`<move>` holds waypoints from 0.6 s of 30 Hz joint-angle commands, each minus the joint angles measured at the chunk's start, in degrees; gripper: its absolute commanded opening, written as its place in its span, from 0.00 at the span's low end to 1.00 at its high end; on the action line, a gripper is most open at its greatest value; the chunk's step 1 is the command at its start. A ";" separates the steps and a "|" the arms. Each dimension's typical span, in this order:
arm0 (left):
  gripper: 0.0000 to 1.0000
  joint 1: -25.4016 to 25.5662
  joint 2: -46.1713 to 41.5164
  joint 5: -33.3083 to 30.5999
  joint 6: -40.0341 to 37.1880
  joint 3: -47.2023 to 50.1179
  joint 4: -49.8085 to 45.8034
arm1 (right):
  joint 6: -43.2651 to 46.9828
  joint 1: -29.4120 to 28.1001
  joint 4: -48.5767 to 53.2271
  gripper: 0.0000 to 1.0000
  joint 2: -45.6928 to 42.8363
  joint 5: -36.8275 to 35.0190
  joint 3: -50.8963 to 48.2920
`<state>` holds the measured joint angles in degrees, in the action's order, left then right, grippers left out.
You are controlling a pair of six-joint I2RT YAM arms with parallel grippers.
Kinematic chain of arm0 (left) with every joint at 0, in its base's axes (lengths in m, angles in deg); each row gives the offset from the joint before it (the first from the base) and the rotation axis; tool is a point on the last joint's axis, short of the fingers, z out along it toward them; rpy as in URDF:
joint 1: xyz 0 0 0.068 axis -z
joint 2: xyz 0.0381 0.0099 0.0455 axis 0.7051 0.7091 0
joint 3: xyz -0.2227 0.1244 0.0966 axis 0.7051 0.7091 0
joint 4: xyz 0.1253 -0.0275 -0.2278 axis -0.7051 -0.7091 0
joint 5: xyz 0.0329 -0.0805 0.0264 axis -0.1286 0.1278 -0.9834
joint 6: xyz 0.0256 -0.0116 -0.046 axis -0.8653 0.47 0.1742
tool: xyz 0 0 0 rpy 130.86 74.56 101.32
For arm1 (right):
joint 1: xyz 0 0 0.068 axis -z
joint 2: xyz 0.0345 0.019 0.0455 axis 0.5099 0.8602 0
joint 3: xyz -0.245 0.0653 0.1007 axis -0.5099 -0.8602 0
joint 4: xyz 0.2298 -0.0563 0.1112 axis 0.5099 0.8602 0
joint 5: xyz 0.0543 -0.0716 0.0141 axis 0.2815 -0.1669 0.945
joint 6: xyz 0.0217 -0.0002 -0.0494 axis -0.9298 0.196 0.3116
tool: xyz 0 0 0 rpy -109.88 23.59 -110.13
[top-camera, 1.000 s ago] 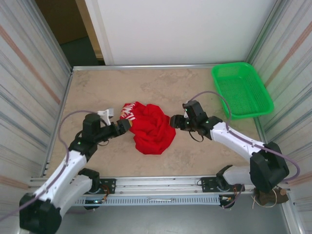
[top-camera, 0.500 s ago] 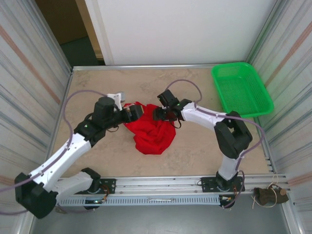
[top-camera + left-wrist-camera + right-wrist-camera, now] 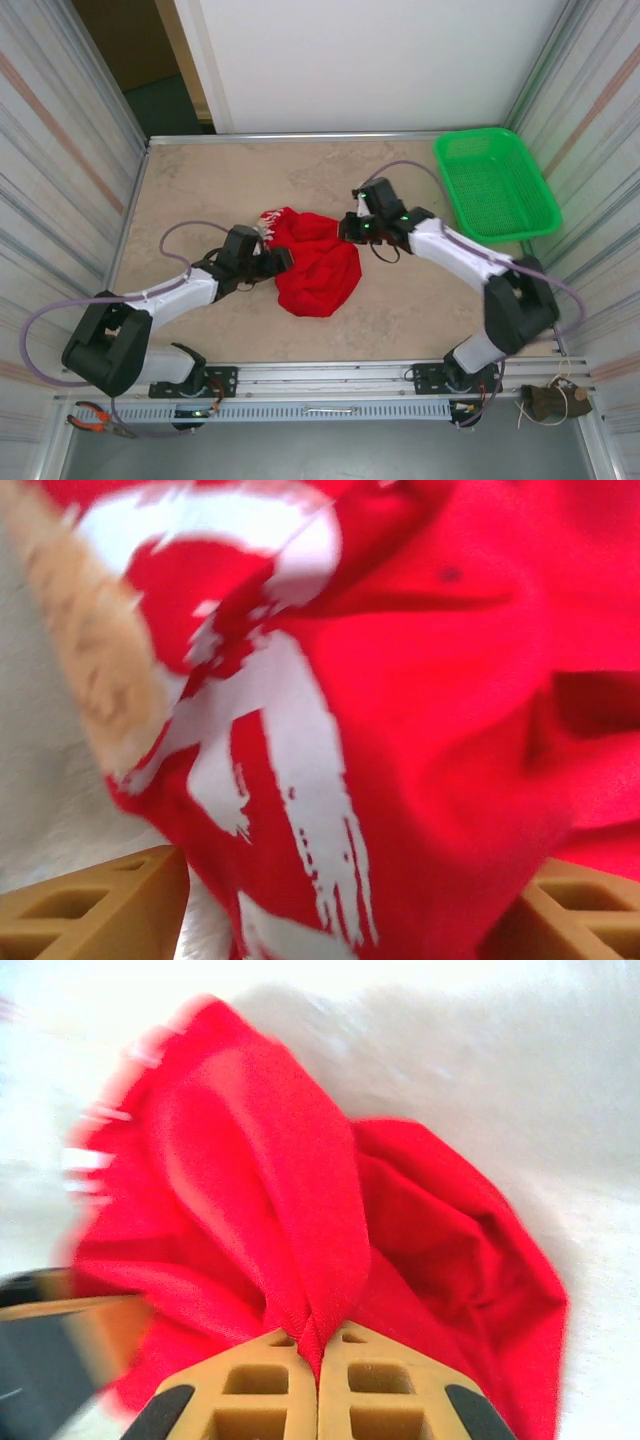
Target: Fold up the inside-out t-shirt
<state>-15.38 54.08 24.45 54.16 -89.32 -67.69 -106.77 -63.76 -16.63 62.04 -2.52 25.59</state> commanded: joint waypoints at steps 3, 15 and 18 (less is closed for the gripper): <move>0.70 -0.62 -1.38 -2.66 -2.90 0.83 -2.72 | -3.90 3.02 -18.43 0.00 -9.81 18.06 -8.15; 0.73 4.76 -14.22 -5.29 -17.06 -15.24 -13.67 | -7.87 8.01 -28.26 0.00 -12.37 26.48 -14.41; 0.72 8.00 -9.83 -3.87 -20.75 -18.33 -10.82 | -7.69 8.09 -27.45 0.00 -12.72 26.16 -14.03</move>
<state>-9.42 40.97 20.50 40.19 -105.80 -78.66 -113.28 -55.81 -41.81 50.61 21.43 10.29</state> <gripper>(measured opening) 0.725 0.054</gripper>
